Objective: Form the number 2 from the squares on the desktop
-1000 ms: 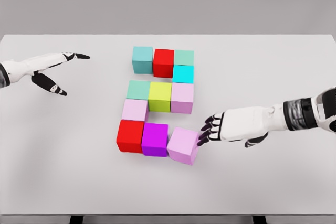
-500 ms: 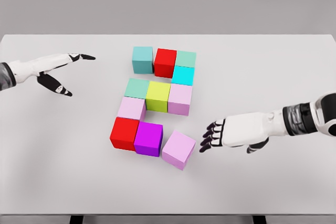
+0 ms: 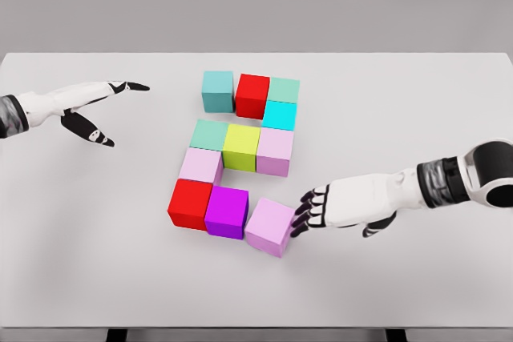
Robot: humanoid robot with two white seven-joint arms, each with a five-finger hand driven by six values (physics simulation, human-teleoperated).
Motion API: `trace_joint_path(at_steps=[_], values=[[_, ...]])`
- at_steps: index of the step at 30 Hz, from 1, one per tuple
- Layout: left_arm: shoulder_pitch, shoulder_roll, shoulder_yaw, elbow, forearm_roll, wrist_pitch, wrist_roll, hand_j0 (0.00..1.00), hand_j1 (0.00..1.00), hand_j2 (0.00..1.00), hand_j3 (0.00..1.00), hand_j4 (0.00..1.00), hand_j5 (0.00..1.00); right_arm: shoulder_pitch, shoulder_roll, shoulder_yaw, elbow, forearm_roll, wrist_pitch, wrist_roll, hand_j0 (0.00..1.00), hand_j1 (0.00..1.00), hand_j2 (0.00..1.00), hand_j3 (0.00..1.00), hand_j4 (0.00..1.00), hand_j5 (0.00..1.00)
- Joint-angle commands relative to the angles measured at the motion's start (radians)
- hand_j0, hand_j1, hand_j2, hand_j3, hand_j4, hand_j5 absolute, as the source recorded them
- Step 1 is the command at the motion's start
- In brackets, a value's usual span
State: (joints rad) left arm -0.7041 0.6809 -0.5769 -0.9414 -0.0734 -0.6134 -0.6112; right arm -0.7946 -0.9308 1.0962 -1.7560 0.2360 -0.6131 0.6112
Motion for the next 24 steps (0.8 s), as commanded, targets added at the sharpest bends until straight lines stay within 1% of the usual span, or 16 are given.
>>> trace_joint_path(at_steps=[1, 10, 14, 19, 22, 23, 24], values=[[0.0, 0.0, 0.0, 0.0, 0.007, 0.003, 0.0, 1.0, 1.0, 1.0, 1.0, 1.0, 1.0, 0.0, 0.009, -0.003, 0.004, -0.024, 0.002, 0.0, 1.0, 1.0, 1.0, 1.0, 1.0, 1.0], [0.0, 0.002, 0.002, 0.0, 0.007, 0.003, 0.0, 1.0, 1.0, 1.0, 1.0, 1.0, 1.0, -0.011, 0.018, -0.009, 0.033, -0.024, 0.002, 0.0, 1.0, 1.0, 1.0, 1.0, 1.0, 1.0], [0.006, -0.017, 0.002, -0.002, 0.007, 0.003, 0.0, 1.0, 1.0, 1.0, 1.0, 1.0, 1.0, -0.011, 0.018, -0.009, 0.032, -0.024, 0.002, 0.0, 1.0, 1.0, 1.0, 1.0, 1.0, 1.0], [0.006, -0.032, 0.002, 0.009, 0.004, 0.003, 0.0, 1.0, 1.0, 1.0, 1.0, 1.0, 1.0, -0.008, 0.017, 0.002, 0.003, -0.023, 0.002, 0.0, 1.0, 1.0, 1.0, 1.0, 1.0, 1.0], [0.005, -0.038, 0.003, 0.01, -0.006, 0.003, 0.0, 1.0, 1.0, 1.0, 1.0, 1.0, 1.0, -0.008, 0.017, 0.002, 0.001, -0.023, 0.002, 0.0, 1.0, 1.0, 1.0, 1.0, 1.0, 1.0], [0.002, -0.047, 0.003, 0.019, -0.006, 0.003, 0.0, 1.0, 1.0, 1.0, 1.0, 1.0, 1.0, -0.008, 0.017, 0.002, 0.0, -0.023, 0.002, 0.0, 1.0, 1.0, 1.0, 1.0, 1.0, 1.0], [-0.008, -0.063, 0.002, 0.058, -0.006, 0.003, 0.0, 1.0, 1.0, 1.0, 1.0, 1.0, 1.0, -0.008, 0.017, 0.002, 0.001, -0.023, 0.002, 0.0, 1.0, 1.0, 1.0, 1.0, 1.0, 1.0]])
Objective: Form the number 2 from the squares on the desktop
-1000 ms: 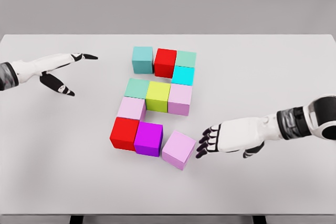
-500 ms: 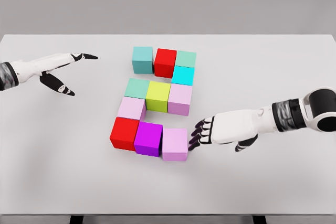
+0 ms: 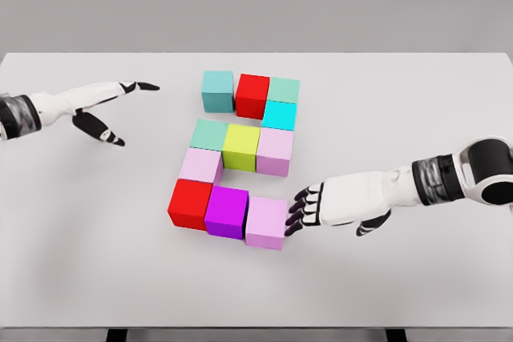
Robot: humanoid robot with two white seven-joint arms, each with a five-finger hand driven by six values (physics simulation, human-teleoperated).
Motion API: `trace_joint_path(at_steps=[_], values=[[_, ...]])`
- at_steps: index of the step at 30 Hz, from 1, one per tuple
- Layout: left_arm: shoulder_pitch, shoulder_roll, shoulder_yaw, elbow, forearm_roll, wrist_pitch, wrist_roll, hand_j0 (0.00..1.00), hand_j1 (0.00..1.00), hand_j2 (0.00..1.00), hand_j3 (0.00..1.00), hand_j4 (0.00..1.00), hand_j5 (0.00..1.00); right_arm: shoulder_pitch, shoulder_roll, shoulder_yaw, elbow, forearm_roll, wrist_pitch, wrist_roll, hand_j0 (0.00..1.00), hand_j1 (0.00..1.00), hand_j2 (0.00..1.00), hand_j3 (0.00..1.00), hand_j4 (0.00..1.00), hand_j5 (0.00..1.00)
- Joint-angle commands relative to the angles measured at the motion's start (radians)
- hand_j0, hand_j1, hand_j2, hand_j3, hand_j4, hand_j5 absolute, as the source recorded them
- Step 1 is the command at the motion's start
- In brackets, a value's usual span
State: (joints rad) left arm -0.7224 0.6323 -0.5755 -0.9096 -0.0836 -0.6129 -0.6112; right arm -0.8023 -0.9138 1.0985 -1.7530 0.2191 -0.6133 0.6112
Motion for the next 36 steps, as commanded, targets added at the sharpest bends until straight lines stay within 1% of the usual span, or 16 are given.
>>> trace_joint_path(at_steps=[1, 4, 6, 7, 9, 10, 12, 14, 15, 18, 21, 23, 27, 31, 33, 36], values=[[-0.006, -0.033, 0.002, 0.063, 0.004, 0.002, 0.0, 1.0, 1.0, 1.0, 1.0, 1.0, 1.0, 0.0, 0.001, 0.0, -0.002, -0.006, 0.002, 0.0, 1.0, 1.0, 1.0, 1.0, 1.0, 1.0], [-0.038, -0.045, -0.01, 0.107, 0.004, 0.002, 0.0, 1.0, 1.0, 1.0, 1.0, 1.0, 1.0, -0.002, 0.001, 0.0, -0.002, -0.007, 0.002, 0.0, 1.0, 1.0, 1.0, 1.0, 1.0, 1.0], [-0.095, -0.043, -0.026, 0.158, 0.01, 0.002, 0.0, 1.0, 1.0, 1.0, 1.0, 1.0, 1.0, -0.002, 0.006, 0.0, -0.002, -0.007, 0.002, 0.0, 1.0, 1.0, 1.0, 1.0, 1.0, 1.0], [-0.135, -0.03, -0.035, 0.239, 0.01, 0.002, 0.0, 1.0, 1.0, 1.0, 1.0, 1.0, 1.0, -0.002, 0.006, 0.0, -0.002, -0.007, 0.002, 0.0, 1.0, 1.0, 1.0, 1.0, 1.0, 1.0], [-0.189, -0.063, -0.105, 0.311, 0.012, 0.002, 0.0, 1.0, 1.0, 1.0, 1.0, 1.0, 1.0, -0.002, 0.007, 0.0, -0.002, -0.007, 0.002, 0.0, 1.0, 1.0, 1.0, 1.0, 1.0, 1.0], [-0.212, -0.071, -0.161, 0.325, 0.01, 0.002, 0.0, 1.0, 1.0, 1.0, 1.0, 1.0, 1.0, -0.002, 0.007, 0.0, -0.002, -0.007, 0.002, 0.0, 1.0, 1.0, 1.0, 1.0, 1.0, 1.0], [-0.226, -0.079, -0.225, 0.327, 0.008, 0.002, 0.0, 1.0, 1.0, 1.0, 1.0, 1.0, 1.0, -0.002, 0.007, 0.0, 0.0, -0.007, 0.002, 0.0, 1.0, 1.0, 1.0, 1.0, 1.0, 1.0], [-0.252, -0.115, -0.248, 0.325, 0.008, 0.002, 0.0, 1.0, 1.0, 1.0, 1.0, 1.0, 1.0, -0.002, 0.007, 0.0, 0.0, -0.007, 0.002, 0.0, 1.0, 1.0, 1.0, 1.0, 1.0, 1.0], [-0.264, -0.144, -0.247, 0.325, 0.008, 0.059, 0.0, 1.0, 1.0, 1.0, 1.0, 1.0, 1.0, -0.002, 0.007, 0.0, 0.0, -0.007, 0.002, 0.0, 1.0, 1.0, 1.0, 1.0, 1.0, 1.0], [-0.273, -0.174, -0.248, 0.325, -0.004, 0.121, 0.0, 1.0, 1.0, 1.0, 1.0, 1.0, 1.0, -0.003, 0.003, -0.008, 0.009, -0.006, 0.002, 0.0, 1.0, 1.0, 1.0, 1.0, 1.0, 1.0], [-0.275, -0.212, -0.248, 0.336, -0.071, 0.182, 0.0, 1.0, 1.0, 1.0, 1.0, 1.0, 1.0, -0.006, -0.019, -0.012, 0.015, -0.006, 0.002, 0.0, 1.0, 1.0, 1.0, 1.0, 1.0, 1.0], [-0.275, -0.212, -0.248, 0.336, -0.076, 0.205, 0.0, 1.0, 1.0, 1.0, 1.0, 1.0, 1.0, -0.008, -0.034, -0.025, 0.02, -0.006, 0.002, 0.0, 1.0, 1.0, 1.0, 1.0, 1.0, 1.0], [-0.278, -0.22, -0.248, 0.336, -0.077, 0.263, 0.0, 1.0, 1.0, 1.0, 1.0, 1.0, 1.0, -0.008, -0.039, -0.14, 0.141, -0.041, 0.002, 0.0, 1.0, 1.0, 1.0, 1.0, 1.0, 1.0], [-0.282, -0.258, -0.248, 0.339, -0.134, 0.34, 0.0, 1.0, 1.0, 1.0, 1.0, 1.0, 1.0, -0.008, -0.04, -0.183, 0.216, -0.135, 0.002, 0.0, 1.0, 1.0, 1.0, 1.0, 1.0, 1.0], [-0.284, -0.286, -0.247, 0.339, -0.176, 0.363, 0.0, 1.0, 1.0, 1.0, 1.0, 1.0, 1.0, -0.002, -0.076, -0.206, 0.228, -0.135, 0.002, 0.0, 1.0, 1.0, 1.0, 1.0, 1.0, 1.0], [-0.284, -0.299, -0.248, 0.339, -0.205, 0.387, 0.0, 1.0, 1.0, 1.0, 1.0, 1.0, 1.0, 0.011, -0.076, -0.232, 0.228, -0.142, 0.002, 0.0, 1.0, 1.0, 1.0, 1.0, 1.0, 1.0]])
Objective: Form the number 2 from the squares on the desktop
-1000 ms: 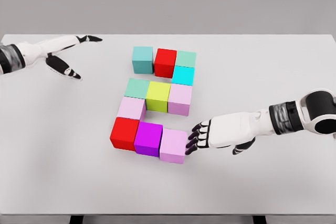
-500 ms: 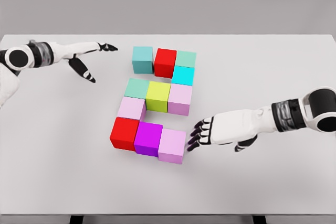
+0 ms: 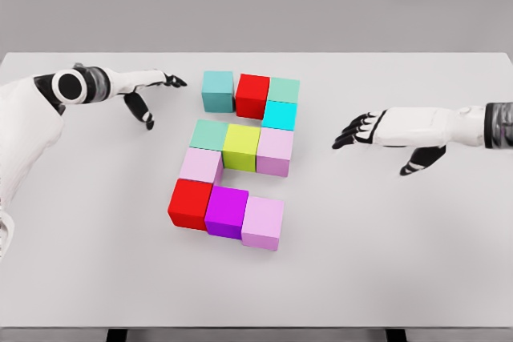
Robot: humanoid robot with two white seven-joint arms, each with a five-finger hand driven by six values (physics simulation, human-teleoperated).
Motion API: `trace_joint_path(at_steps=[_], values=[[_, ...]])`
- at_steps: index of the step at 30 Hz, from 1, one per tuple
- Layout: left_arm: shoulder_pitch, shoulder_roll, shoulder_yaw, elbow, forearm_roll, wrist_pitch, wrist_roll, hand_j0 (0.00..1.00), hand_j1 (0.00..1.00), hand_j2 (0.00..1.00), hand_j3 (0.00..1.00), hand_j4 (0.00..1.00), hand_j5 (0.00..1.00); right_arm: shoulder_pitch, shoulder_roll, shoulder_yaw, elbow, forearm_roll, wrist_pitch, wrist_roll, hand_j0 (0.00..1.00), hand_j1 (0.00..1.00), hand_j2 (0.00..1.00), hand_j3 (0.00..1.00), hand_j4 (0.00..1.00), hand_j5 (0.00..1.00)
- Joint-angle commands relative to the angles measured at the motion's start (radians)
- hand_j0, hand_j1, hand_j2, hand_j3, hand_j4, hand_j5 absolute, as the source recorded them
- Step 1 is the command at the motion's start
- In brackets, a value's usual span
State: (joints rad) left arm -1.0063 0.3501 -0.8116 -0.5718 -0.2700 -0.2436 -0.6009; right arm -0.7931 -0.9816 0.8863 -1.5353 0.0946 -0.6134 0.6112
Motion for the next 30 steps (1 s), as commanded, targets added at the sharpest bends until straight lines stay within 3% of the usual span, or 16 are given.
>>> trace_joint_path(at_steps=[1, 5, 10, 30], values=[[0.002, -0.017, -0.012, 0.0, -0.023, 0.018, -0.01, 1.0, 1.0, 1.0, 1.0, 1.0, 1.0, -0.005, -0.008, -0.023, 0.011, -0.026, 0.003, 0.0, 1.0, 1.0, 1.0, 1.0, 1.0, 1.0], [-0.02, 0.0, -0.009, -0.017, -0.006, -0.009, -0.01, 1.0, 1.0, 1.0, 1.0, 1.0, 1.0, 0.003, -0.011, -0.064, 0.012, -0.029, 0.003, 0.0, 1.0, 1.0, 1.0, 1.0, 1.0, 1.0], [-0.029, 0.067, -0.009, -0.025, 0.101, -0.163, -0.01, 1.0, 1.0, 1.0, 1.0, 1.0, 1.0, 0.012, -0.012, -0.067, 0.018, -0.029, 0.003, 0.0, 1.0, 1.0, 1.0, 1.0, 1.0, 1.0], [-0.02, 0.053, -0.057, -0.074, 0.092, -0.264, -0.01, 1.0, 1.0, 1.0, 1.0, 1.0, 1.0, 0.014, -0.014, -0.079, 0.018, -0.027, 0.003, 0.0, 1.0, 1.0, 1.0, 1.0, 1.0, 1.0]])
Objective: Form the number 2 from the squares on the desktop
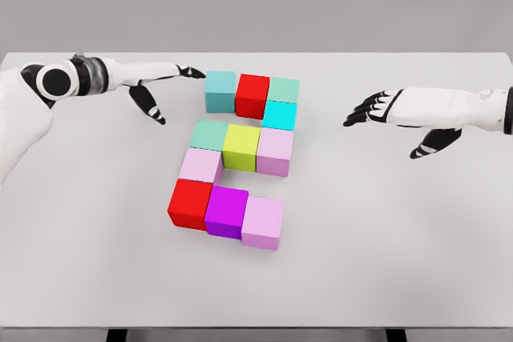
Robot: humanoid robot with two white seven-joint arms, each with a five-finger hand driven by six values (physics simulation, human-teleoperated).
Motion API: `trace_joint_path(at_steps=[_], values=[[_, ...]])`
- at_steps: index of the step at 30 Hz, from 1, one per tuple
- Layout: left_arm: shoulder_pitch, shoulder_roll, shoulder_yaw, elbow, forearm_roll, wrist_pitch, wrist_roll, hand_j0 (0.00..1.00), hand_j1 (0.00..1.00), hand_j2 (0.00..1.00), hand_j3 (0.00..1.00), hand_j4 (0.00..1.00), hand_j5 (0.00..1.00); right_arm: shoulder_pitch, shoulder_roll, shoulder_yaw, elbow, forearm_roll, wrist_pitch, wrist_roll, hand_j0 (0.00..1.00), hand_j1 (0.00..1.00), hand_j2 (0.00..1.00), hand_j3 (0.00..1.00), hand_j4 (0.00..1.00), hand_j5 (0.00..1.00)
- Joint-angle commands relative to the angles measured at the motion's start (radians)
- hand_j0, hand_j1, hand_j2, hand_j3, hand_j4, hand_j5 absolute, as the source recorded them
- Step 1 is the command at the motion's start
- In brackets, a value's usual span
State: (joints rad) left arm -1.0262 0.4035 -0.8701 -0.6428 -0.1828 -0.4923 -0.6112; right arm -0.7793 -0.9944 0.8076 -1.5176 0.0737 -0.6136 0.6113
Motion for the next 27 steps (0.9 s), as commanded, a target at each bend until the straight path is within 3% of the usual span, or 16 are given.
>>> trace_joint_path(at_steps=[1, 21, 27], values=[[0.0, -0.002, 0.002, -0.003, 0.005, -0.015, 0.0, 1.0, 1.0, 1.0, 1.0, 1.0, 1.0, 0.0, -0.001, -0.001, -0.001, -0.006, 0.003, 0.0, 1.0, 1.0, 1.0, 1.0, 1.0, 1.0], [-0.024, -0.017, 0.017, -0.006, 0.017, -0.002, 0.0, 1.0, 1.0, 1.0, 1.0, 1.0, 1.0, 0.0, -0.013, -0.007, 0.001, -0.006, 0.003, 0.0, 1.0, 1.0, 1.0, 1.0, 1.0, 1.0], [-0.037, -0.074, 0.022, -0.031, 0.074, 0.139, 0.0, 1.0, 1.0, 1.0, 1.0, 1.0, 1.0, 0.002, -0.015, -0.008, -0.007, -0.008, 0.003, 0.0, 1.0, 1.0, 1.0, 1.0, 1.0, 1.0]])
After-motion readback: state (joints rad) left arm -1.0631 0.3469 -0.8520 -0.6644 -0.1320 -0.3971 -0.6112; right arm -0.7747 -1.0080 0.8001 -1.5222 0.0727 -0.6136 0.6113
